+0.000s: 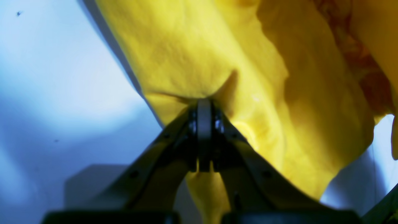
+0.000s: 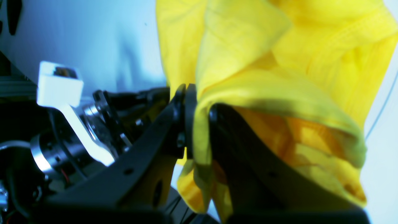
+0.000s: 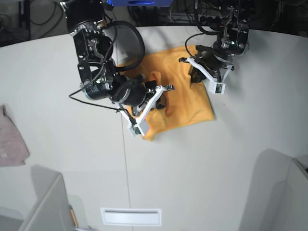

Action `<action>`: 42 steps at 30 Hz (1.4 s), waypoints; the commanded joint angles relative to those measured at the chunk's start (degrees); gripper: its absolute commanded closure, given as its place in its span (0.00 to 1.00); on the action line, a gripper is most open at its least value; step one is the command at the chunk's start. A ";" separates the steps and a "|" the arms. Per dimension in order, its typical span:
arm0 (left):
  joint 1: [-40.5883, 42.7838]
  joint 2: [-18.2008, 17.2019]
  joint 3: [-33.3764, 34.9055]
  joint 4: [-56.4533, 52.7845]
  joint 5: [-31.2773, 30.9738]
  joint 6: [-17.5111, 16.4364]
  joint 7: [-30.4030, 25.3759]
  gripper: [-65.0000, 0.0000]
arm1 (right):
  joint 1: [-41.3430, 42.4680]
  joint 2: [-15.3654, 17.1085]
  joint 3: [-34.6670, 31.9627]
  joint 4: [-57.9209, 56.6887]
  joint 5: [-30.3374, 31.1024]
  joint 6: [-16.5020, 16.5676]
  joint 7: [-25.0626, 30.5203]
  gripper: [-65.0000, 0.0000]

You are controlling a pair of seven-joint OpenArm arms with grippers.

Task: Fold the T-shirt properly
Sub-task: 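Fold the held end over toward the left gripper with the right gripper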

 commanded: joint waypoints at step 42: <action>9.03 -0.06 -33.82 6.16 -1.06 -0.78 -0.90 1.00 | 8.22 -5.97 -22.10 -23.93 -1.56 -0.45 16.27 0.41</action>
